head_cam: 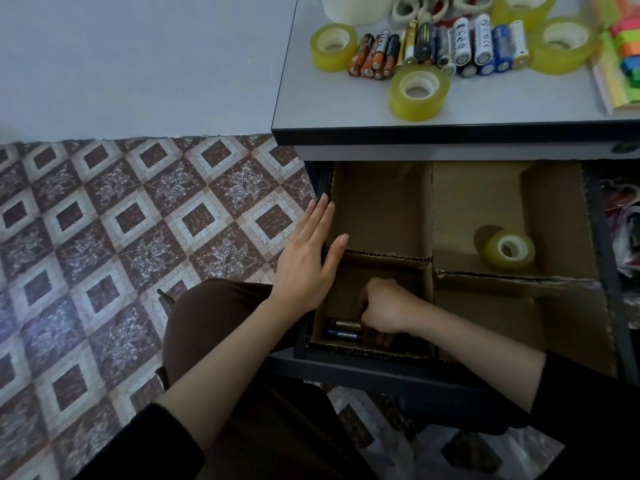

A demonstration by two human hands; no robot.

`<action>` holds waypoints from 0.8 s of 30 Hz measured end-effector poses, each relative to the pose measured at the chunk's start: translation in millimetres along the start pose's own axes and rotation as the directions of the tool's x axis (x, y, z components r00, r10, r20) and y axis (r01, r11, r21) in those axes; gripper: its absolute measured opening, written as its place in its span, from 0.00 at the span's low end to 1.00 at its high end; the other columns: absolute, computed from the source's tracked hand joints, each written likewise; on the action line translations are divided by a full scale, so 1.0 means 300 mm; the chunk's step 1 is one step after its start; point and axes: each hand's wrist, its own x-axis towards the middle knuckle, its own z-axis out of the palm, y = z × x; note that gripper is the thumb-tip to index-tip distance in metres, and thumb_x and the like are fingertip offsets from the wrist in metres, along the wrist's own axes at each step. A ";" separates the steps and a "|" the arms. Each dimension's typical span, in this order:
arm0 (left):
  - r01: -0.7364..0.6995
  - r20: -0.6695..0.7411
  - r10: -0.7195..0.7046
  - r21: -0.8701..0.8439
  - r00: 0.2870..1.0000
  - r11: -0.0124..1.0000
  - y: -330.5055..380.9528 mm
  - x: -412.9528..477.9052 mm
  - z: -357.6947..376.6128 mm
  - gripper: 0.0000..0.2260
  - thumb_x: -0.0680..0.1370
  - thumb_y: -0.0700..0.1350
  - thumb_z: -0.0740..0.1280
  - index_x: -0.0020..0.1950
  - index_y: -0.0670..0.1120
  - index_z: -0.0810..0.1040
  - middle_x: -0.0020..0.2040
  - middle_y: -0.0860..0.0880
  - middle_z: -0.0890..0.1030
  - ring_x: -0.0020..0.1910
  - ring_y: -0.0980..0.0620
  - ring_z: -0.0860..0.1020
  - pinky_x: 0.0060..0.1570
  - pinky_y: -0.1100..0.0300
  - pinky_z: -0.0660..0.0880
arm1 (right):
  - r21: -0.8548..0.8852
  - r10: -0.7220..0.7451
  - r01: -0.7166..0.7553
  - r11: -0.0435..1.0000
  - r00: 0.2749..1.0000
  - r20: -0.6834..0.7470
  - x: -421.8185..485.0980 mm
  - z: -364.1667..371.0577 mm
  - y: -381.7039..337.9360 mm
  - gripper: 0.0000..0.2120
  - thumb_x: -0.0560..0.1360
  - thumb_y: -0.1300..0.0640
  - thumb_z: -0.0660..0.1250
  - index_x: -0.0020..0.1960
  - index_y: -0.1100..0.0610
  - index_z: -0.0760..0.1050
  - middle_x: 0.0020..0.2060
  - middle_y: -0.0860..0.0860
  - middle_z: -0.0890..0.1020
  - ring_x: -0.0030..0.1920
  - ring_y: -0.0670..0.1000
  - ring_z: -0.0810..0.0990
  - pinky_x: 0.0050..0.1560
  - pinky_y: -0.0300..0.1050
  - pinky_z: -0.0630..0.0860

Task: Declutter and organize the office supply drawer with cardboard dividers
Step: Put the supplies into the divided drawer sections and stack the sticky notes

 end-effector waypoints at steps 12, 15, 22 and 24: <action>-0.005 -0.018 0.005 -0.002 1.000 1.000 -0.001 0.000 0.003 0.26 0.79 0.56 0.51 0.75 0.48 0.57 0.72 0.60 0.52 0.73 0.62 0.49 0.62 0.82 0.42 | 0.159 0.078 -0.088 0.983 0.995 0.068 0.015 -0.005 -0.010 0.12 0.79 0.63 0.57 0.61 0.63 0.68 0.40 0.55 0.80 0.28 0.48 0.78 0.24 0.36 0.73; -0.007 -0.027 0.007 0.001 1.000 1.000 -0.003 0.002 0.002 0.26 0.79 0.56 0.51 0.75 0.48 0.57 0.72 0.60 0.52 0.73 0.62 0.49 0.61 0.83 0.43 | 0.155 0.071 -0.080 0.985 0.995 0.065 0.015 -0.004 -0.013 0.13 0.79 0.63 0.57 0.62 0.63 0.67 0.41 0.55 0.80 0.29 0.48 0.78 0.24 0.36 0.72; -0.007 -0.020 0.007 0.002 1.000 1.000 -0.004 0.000 0.007 0.26 0.79 0.56 0.51 0.75 0.47 0.58 0.76 0.54 0.56 0.74 0.60 0.50 0.65 0.76 0.47 | 0.133 0.063 -0.068 0.989 0.997 0.042 0.008 -0.001 -0.008 0.13 0.79 0.62 0.57 0.63 0.63 0.67 0.41 0.55 0.80 0.30 0.48 0.78 0.24 0.36 0.72; -0.004 -0.016 0.004 0.001 1.000 1.000 -0.003 -0.002 0.005 0.26 0.79 0.56 0.51 0.75 0.47 0.58 0.76 0.53 0.56 0.75 0.58 0.52 0.67 0.71 0.49 | 0.078 0.043 -0.043 0.996 0.999 0.001 -0.001 -0.006 -0.008 0.12 0.79 0.62 0.58 0.61 0.63 0.69 0.43 0.56 0.81 0.32 0.50 0.80 0.28 0.38 0.74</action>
